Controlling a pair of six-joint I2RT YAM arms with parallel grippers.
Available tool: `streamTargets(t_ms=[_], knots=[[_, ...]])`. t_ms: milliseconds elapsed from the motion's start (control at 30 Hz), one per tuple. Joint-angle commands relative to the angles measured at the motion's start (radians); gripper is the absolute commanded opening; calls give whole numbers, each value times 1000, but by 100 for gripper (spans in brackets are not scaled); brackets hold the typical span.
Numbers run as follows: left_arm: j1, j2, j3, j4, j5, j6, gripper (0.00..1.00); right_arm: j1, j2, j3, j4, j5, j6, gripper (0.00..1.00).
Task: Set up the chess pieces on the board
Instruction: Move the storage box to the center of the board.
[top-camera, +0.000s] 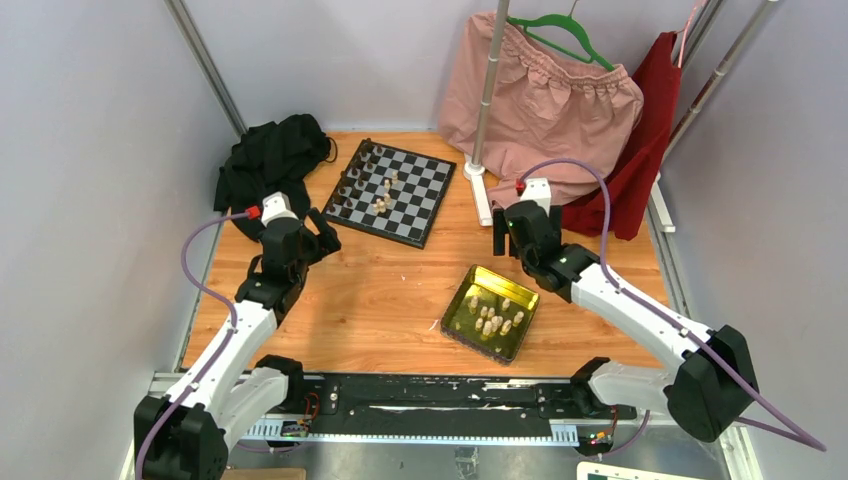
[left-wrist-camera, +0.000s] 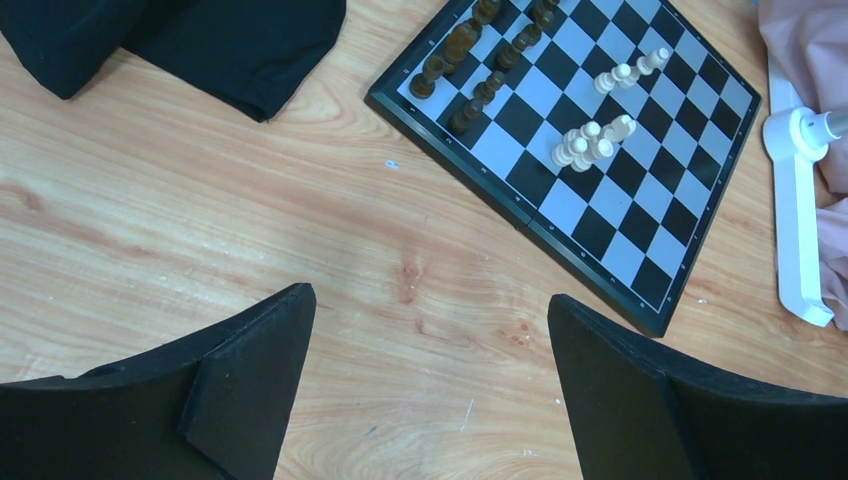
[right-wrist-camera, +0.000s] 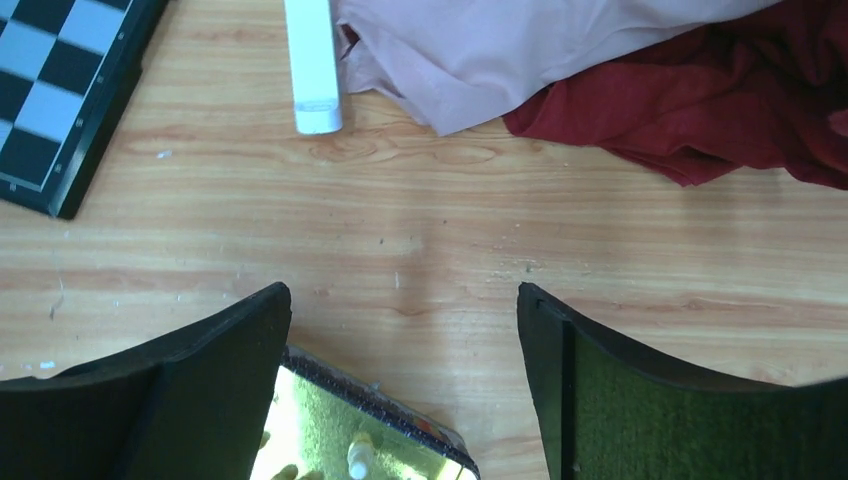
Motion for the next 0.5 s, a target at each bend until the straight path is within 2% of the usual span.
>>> streamTargets(t_ms=[0,200,467], knots=[[-7,-10,41,-11,14,17,92,57,-15,27,-97,-21,-75,85],[-7,-18,44,-17,26,9,92,64,-47,-37,-123,-202,-78,69],[-7,-16,41,-8,43,-9,92,68,0,-105,-115,-373,-87,63]])
